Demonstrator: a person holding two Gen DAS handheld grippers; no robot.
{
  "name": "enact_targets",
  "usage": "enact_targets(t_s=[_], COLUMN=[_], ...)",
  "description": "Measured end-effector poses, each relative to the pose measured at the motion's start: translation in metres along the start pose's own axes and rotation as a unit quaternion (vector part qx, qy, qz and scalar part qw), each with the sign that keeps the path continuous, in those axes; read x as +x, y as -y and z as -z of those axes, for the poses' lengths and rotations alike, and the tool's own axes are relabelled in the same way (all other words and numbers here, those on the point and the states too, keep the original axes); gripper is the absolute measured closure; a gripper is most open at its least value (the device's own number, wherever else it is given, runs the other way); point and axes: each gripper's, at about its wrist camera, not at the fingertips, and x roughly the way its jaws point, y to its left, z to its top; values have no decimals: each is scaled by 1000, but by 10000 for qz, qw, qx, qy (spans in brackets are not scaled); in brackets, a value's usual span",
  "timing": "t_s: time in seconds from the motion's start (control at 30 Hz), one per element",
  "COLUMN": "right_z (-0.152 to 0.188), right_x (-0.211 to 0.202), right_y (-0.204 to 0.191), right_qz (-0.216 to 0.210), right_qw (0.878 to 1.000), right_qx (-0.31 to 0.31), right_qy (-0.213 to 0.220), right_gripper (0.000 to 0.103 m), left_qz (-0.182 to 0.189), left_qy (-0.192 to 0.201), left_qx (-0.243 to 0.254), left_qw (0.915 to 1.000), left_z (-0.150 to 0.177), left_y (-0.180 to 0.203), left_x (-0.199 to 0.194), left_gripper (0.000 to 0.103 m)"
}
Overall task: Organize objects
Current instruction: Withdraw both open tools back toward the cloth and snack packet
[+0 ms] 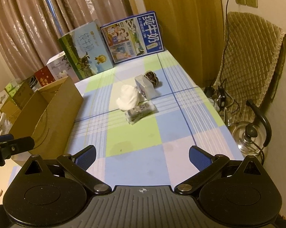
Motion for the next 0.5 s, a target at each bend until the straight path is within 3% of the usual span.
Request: enact_targets(t_s=[0.5], right_z=[0], right_x=[18], right_y=[5], right_qz=[32], right_qw=[9998], right_qx=[88], right_qy=[-153], right_gripper=[2], left_qz=[37], left_qy=[-112], left_qx=[-9], left_qw=[9999], left_z=[-2], left_y=[3], left_x=[20], left_gripper=[1])
